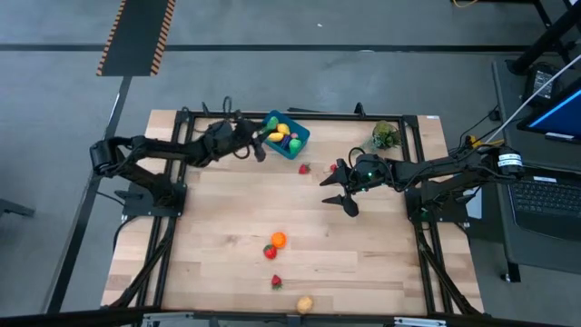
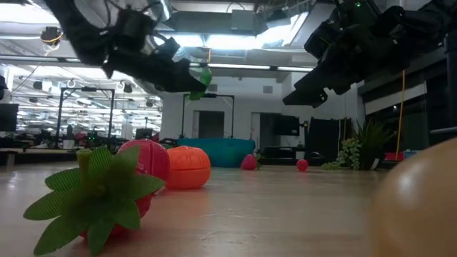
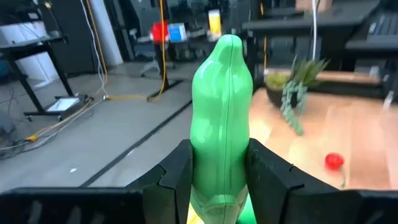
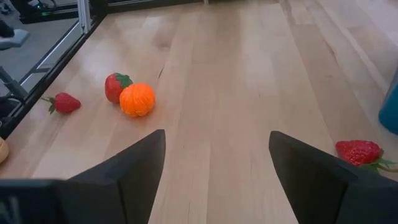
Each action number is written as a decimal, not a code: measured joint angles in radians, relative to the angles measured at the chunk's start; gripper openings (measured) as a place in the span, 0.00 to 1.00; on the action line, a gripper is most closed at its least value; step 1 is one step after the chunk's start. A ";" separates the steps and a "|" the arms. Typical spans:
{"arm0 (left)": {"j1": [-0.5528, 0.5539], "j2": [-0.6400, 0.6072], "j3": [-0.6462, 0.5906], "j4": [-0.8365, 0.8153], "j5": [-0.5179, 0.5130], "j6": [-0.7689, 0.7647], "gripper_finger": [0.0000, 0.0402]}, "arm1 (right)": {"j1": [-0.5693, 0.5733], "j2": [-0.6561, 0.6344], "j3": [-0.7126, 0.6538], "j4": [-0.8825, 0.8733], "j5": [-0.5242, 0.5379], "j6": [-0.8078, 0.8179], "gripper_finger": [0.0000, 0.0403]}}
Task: Pick and placing Produce into tupperware
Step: Put the green peas into the blue bin
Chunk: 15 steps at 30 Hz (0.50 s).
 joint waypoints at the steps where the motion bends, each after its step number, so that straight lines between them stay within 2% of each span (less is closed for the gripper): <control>1: 0.007 0.000 0.028 -0.055 0.006 0.018 0.28 | 0.000 0.000 0.000 -0.002 0.000 0.000 0.72; 4: 0.028 0.000 0.102 -0.188 0.019 0.048 0.28 | 0.000 0.000 0.000 -0.006 0.000 0.000 0.72; 11: 0.070 0.000 0.227 -0.353 0.022 0.108 0.28 | 0.000 0.000 0.000 -0.023 0.000 0.000 0.72; 15: 0.096 0.000 0.296 -0.518 0.022 0.144 0.28 | 0.000 0.000 0.000 -0.024 0.000 0.000 0.72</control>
